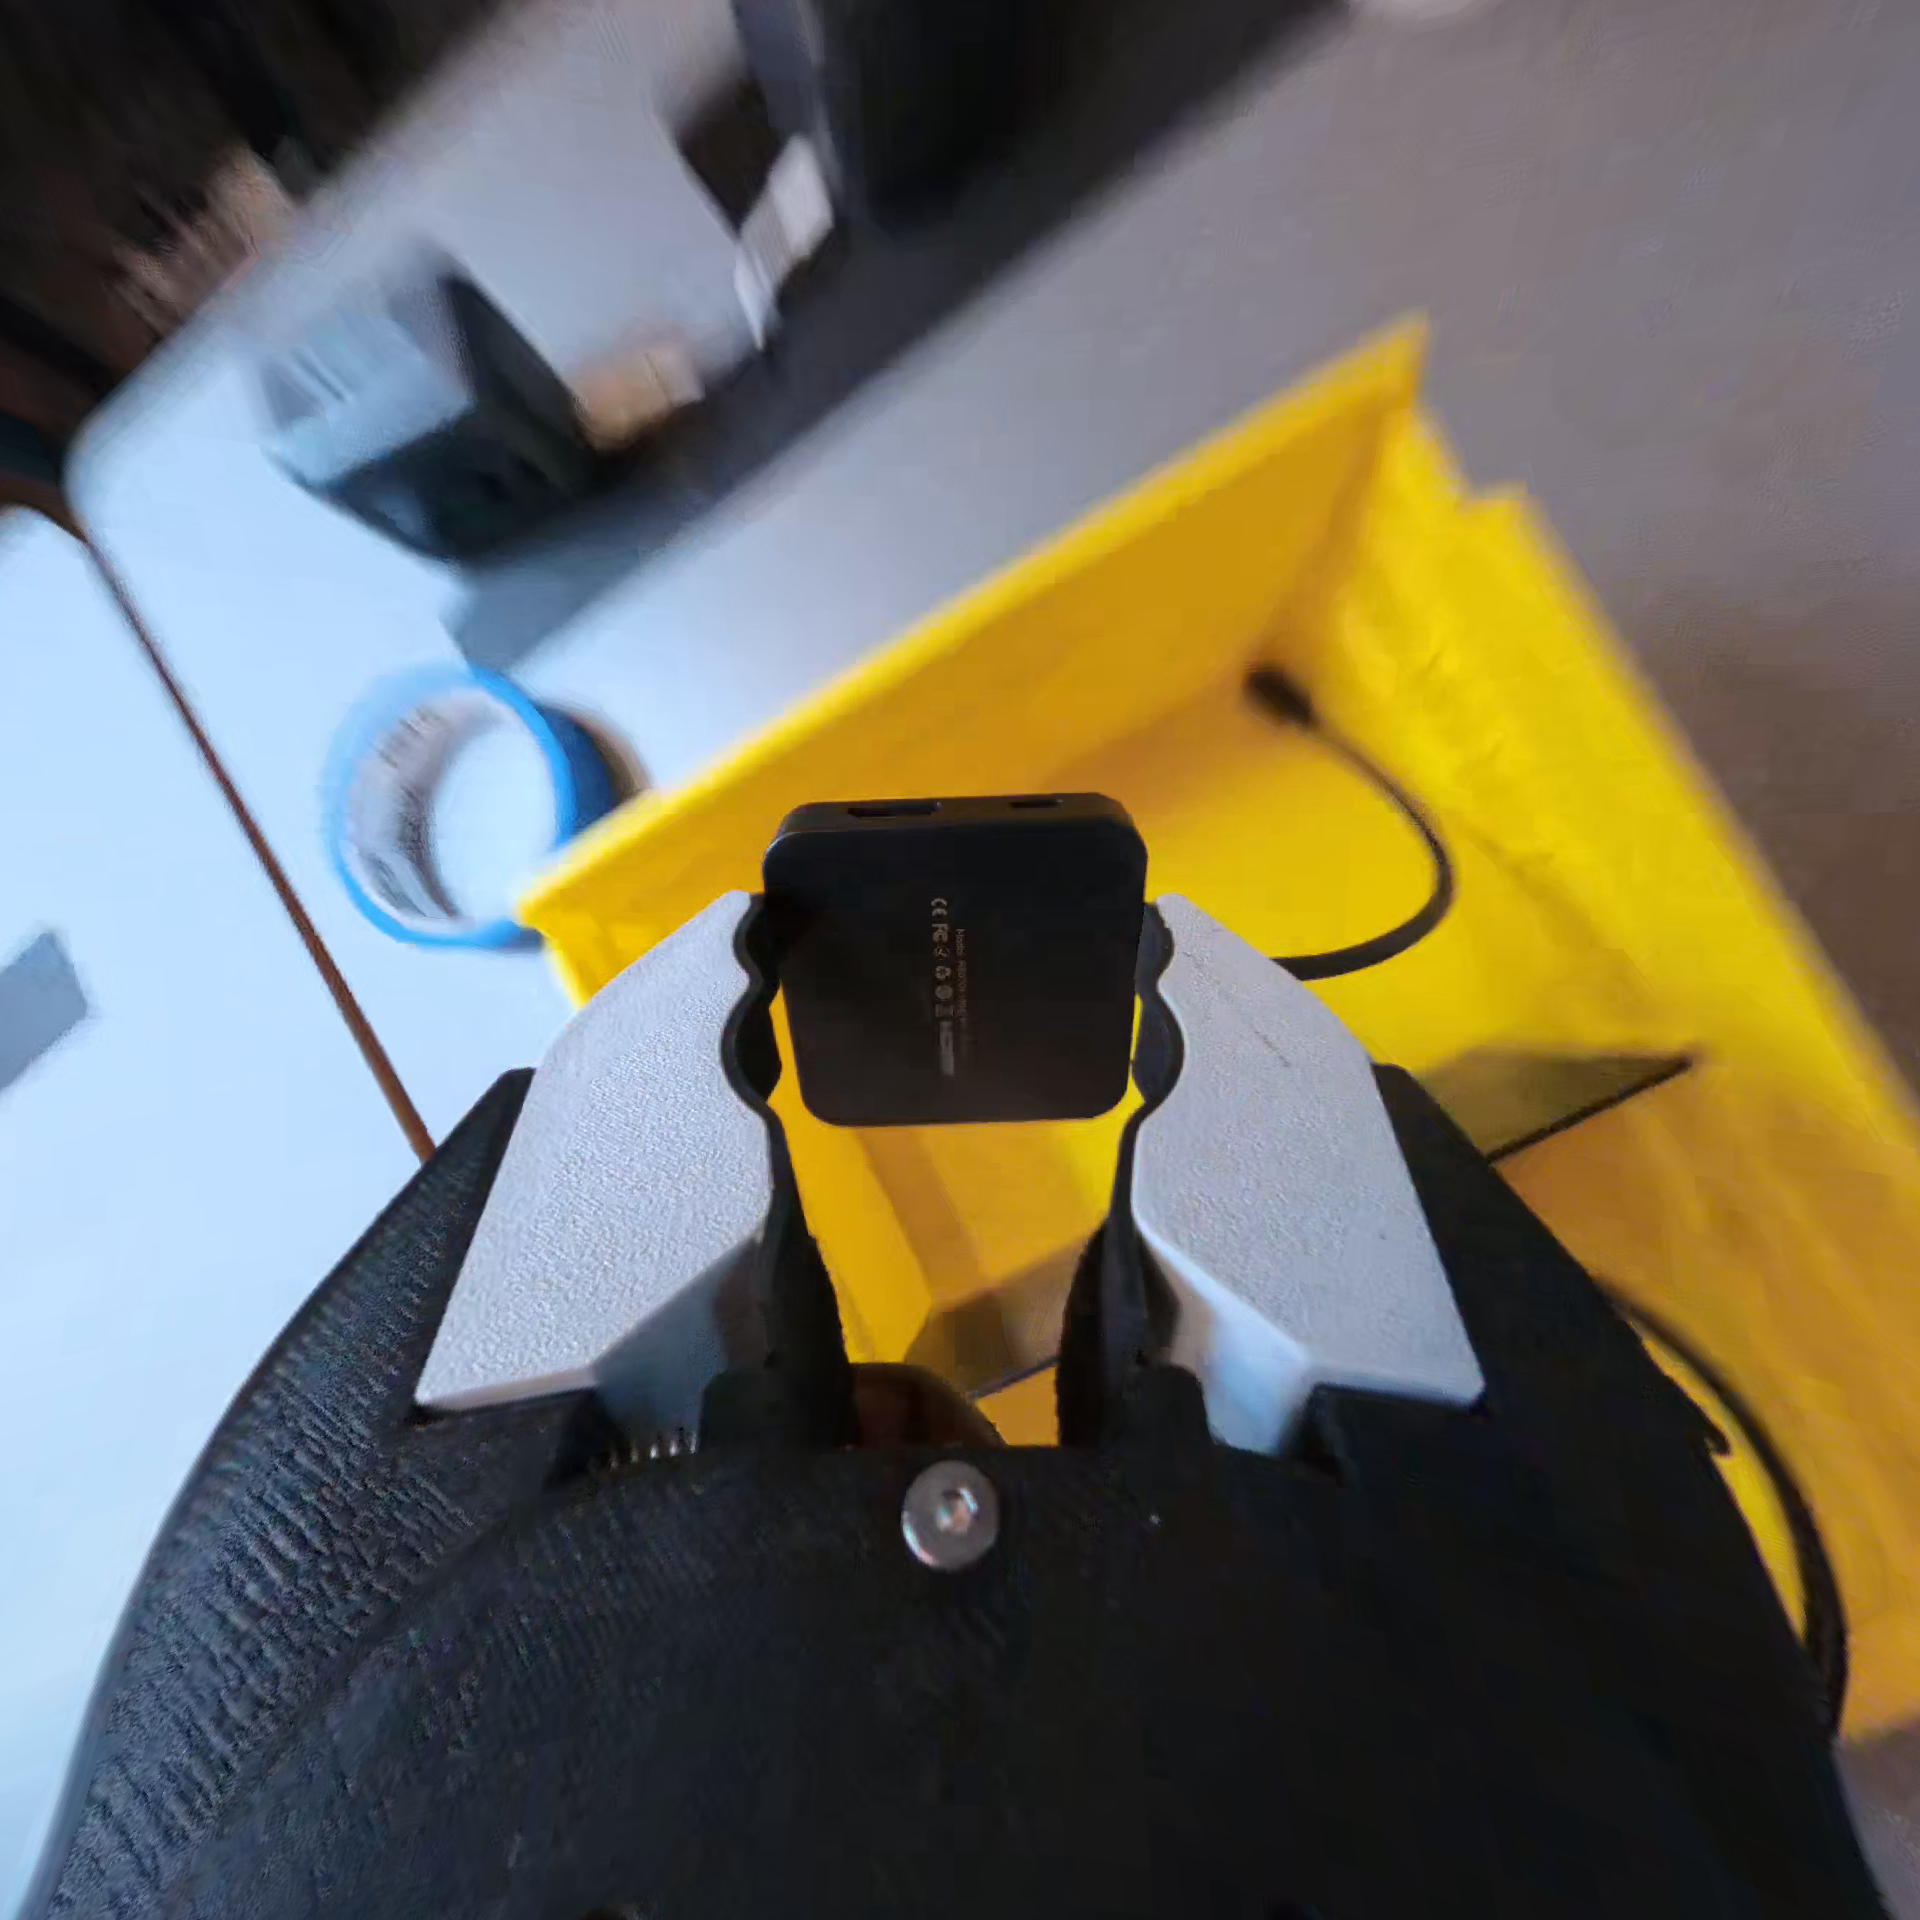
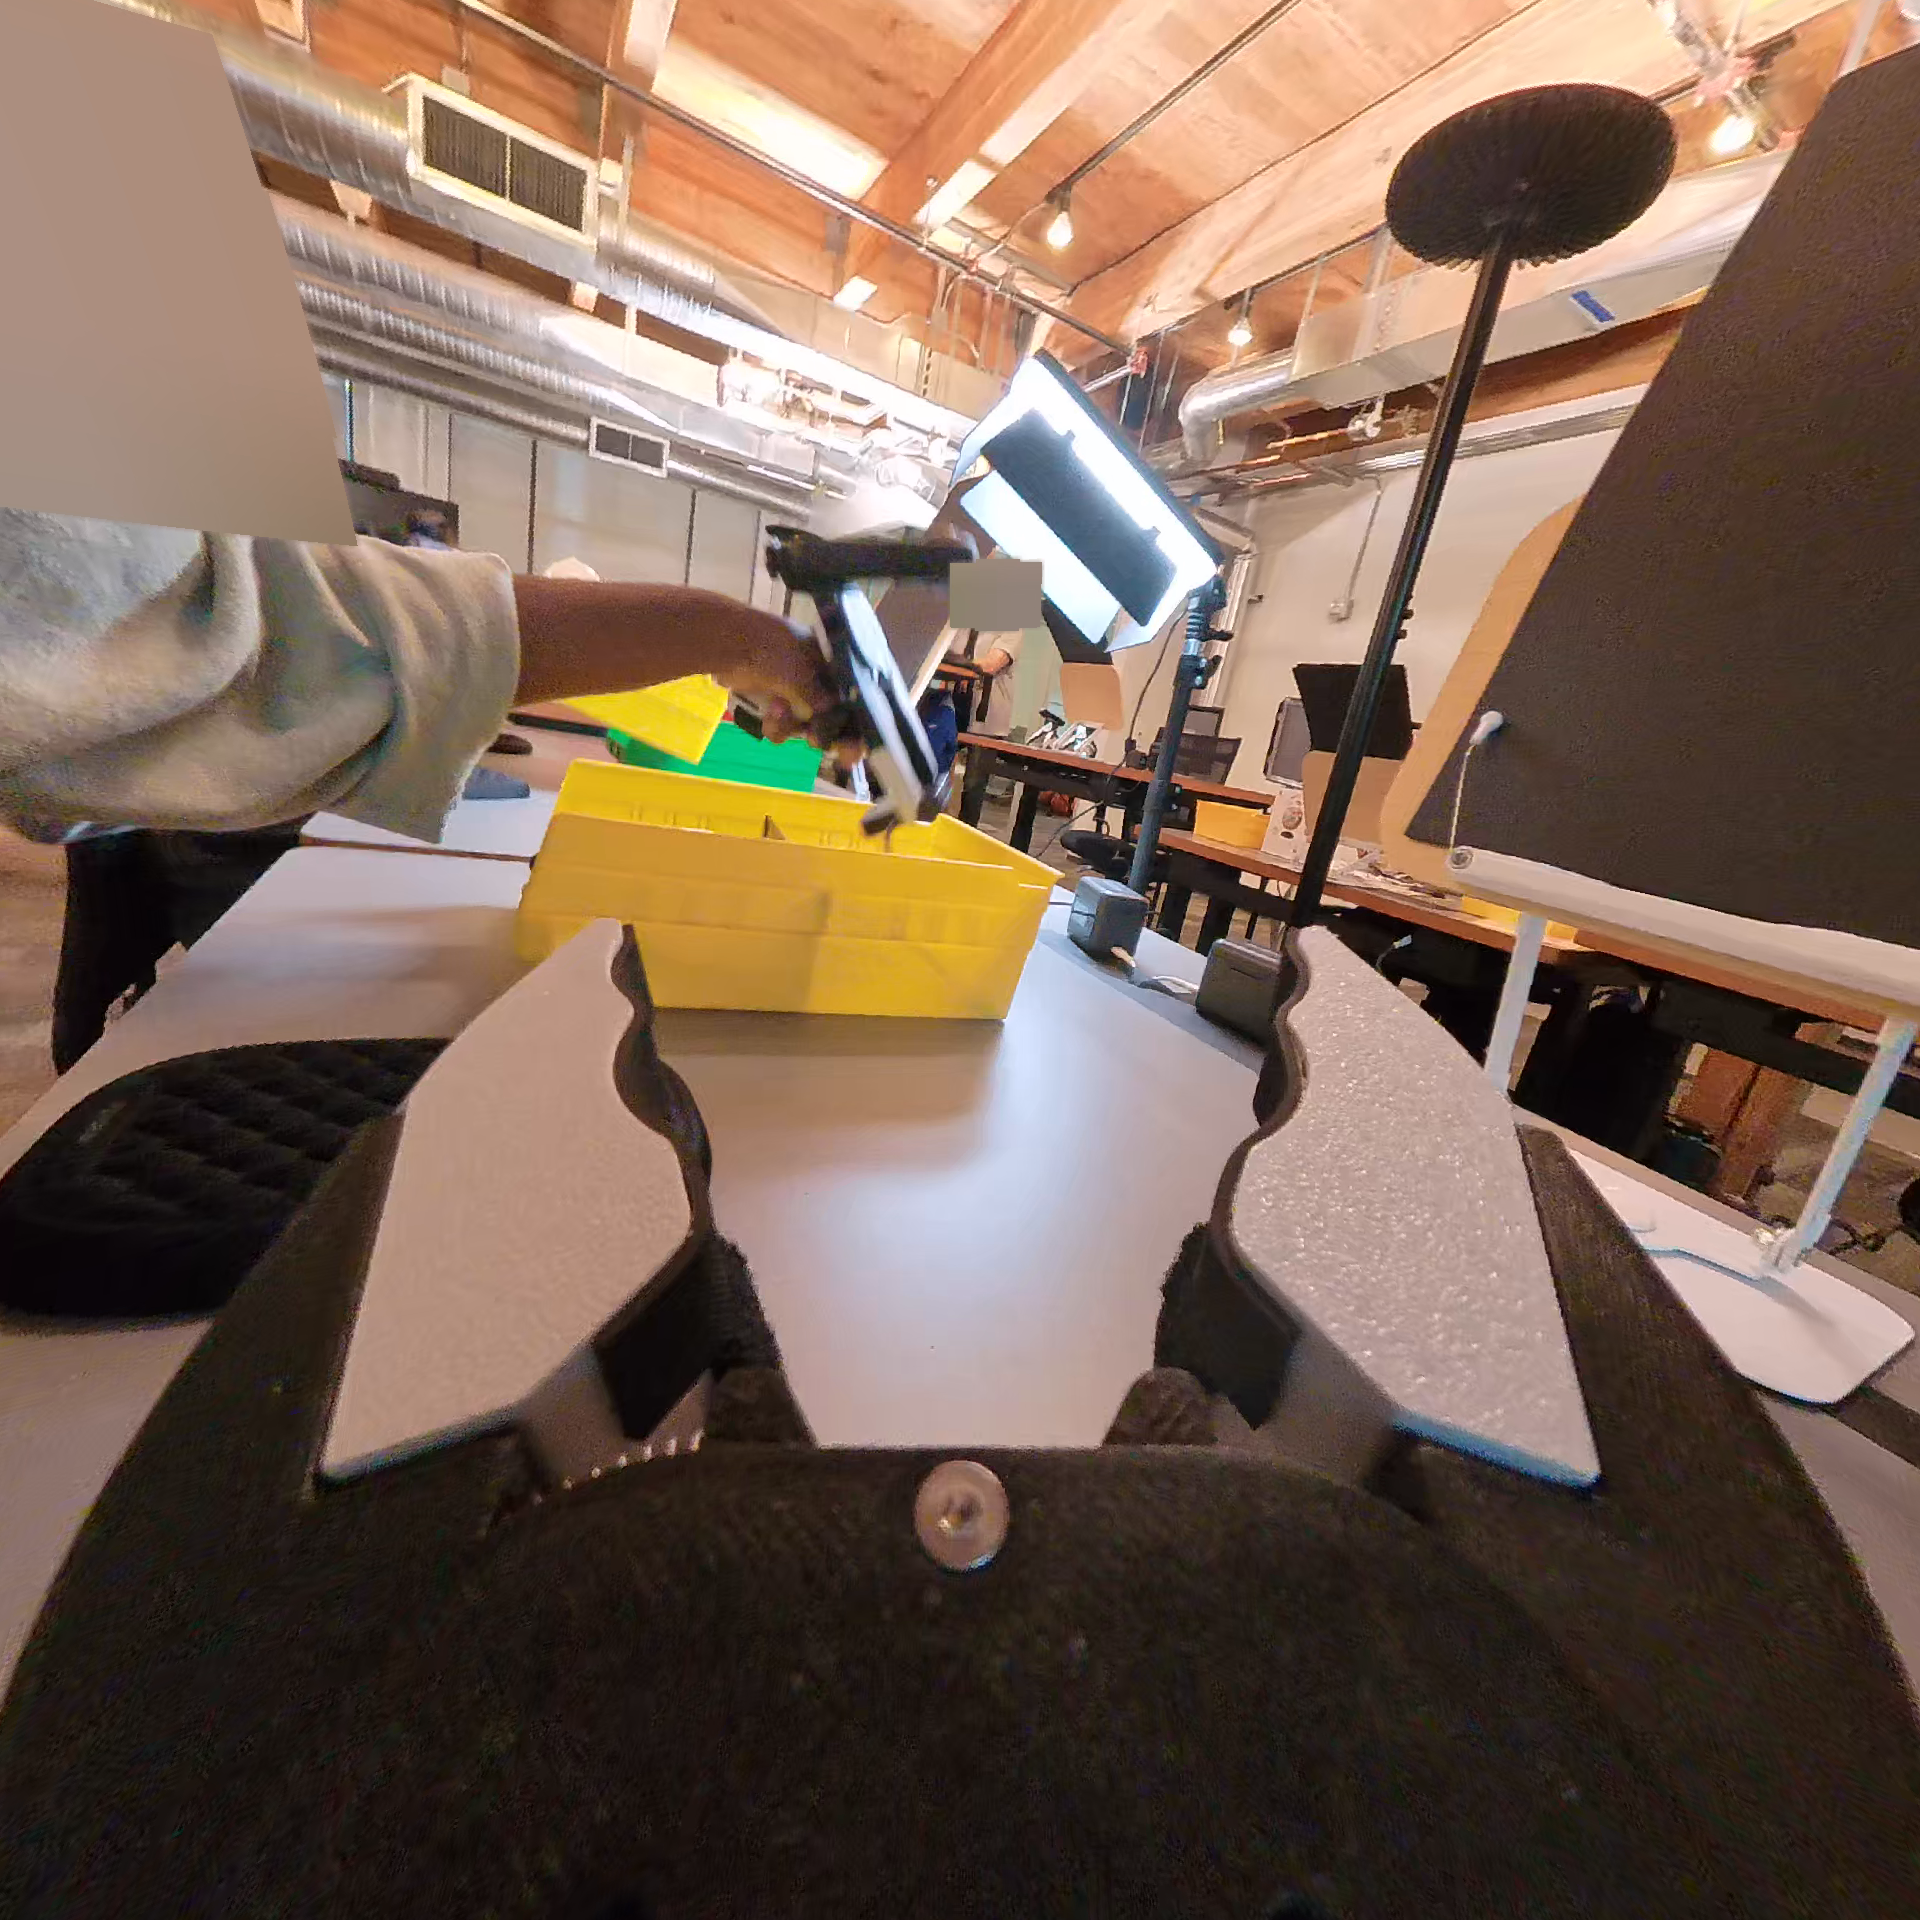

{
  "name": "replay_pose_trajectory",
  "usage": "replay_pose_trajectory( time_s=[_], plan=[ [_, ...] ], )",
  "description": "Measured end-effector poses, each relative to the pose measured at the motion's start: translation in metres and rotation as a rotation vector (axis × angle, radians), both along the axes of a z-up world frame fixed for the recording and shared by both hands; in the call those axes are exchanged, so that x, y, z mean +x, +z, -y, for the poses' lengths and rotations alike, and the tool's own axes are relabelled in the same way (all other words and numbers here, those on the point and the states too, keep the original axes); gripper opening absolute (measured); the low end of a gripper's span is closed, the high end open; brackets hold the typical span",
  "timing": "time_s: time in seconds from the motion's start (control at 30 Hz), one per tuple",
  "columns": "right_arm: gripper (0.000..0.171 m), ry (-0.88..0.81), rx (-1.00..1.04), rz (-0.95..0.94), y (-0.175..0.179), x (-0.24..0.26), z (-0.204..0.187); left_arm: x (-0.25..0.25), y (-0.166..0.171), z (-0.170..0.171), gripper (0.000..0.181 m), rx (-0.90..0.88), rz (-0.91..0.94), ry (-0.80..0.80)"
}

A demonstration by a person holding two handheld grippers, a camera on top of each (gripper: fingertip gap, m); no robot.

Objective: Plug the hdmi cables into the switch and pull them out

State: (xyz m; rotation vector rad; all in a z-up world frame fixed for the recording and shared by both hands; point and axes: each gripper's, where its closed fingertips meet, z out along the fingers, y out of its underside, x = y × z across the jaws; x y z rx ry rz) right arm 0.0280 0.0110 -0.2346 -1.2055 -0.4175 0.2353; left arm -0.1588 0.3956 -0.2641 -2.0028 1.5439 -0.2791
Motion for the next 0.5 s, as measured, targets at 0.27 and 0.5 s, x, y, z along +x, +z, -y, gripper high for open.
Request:
replay_pose_trajectory(
  time_s=[0.27,0.5],
  plan=[
    [0.109,-0.013,-0.027,0.102,-0.009,-0.008,-0.003,0.043,0.148,0.101,0.065,0.027,1.095,-0.032],
    [0.103,-0.033,-0.020,0.113,-0.006,-0.010,-0.001,0.067,0.159,0.195,0.065,-0.282,1.480,-0.125]
  ],
)
